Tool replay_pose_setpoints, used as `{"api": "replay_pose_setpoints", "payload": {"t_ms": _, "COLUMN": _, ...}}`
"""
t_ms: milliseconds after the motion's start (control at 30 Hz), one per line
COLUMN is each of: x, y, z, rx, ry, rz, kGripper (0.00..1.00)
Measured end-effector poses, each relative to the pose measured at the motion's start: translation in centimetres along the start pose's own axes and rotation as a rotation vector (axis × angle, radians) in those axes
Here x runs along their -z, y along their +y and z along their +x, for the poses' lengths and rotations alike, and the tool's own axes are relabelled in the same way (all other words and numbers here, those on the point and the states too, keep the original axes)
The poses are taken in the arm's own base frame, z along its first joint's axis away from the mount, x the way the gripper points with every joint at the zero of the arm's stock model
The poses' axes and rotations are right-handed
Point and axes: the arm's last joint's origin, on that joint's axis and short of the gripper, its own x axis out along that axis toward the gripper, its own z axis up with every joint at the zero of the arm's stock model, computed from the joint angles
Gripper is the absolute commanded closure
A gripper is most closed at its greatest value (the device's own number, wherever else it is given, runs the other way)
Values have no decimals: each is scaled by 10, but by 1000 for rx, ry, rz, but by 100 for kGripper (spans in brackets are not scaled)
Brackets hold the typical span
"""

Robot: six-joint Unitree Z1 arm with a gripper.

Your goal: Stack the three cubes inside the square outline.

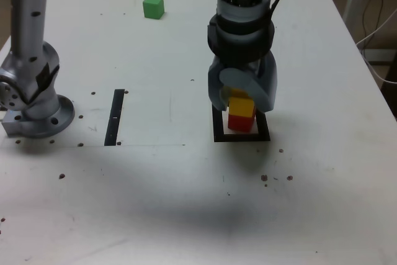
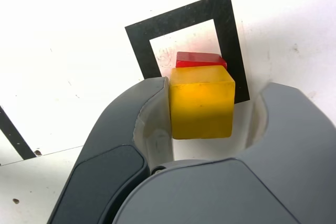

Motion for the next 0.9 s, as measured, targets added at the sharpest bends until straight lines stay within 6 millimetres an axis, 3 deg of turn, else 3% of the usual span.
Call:
{"api": "replay_pose_setpoints", "payload": {"t_ms": 133, "x": 11, "y": 3, "z": -12, "rx": -20, "ry": -13, "rz": -9, "kGripper": 1}}
{"api": "replay_pose_setpoints", "payload": {"t_ms": 267, "x": 34, "y": 15, "z": -34, "rx": -54, "ry": -46, "rz": -30, "kGripper": 1}}
{"api": "replay_pose_setpoints", "payload": {"t_ms": 500, "x": 95, "y": 62, "z": -50, "rx": -103, "ry": -50, "rz": -79, "kGripper": 1}}
{"api": "replay_pose_setpoints", "payload": {"t_ms": 600, "x": 106, "y": 77, "z": -48, "rx": -114, "ry": -35, "rz": -80, "kGripper": 1}}
{"api": "replay_pose_setpoints", "payload": {"t_ms": 900, "x": 145, "y": 146, "z": -45, "rx": -184, "ry": 33, "rz": -124, "kGripper": 1}}
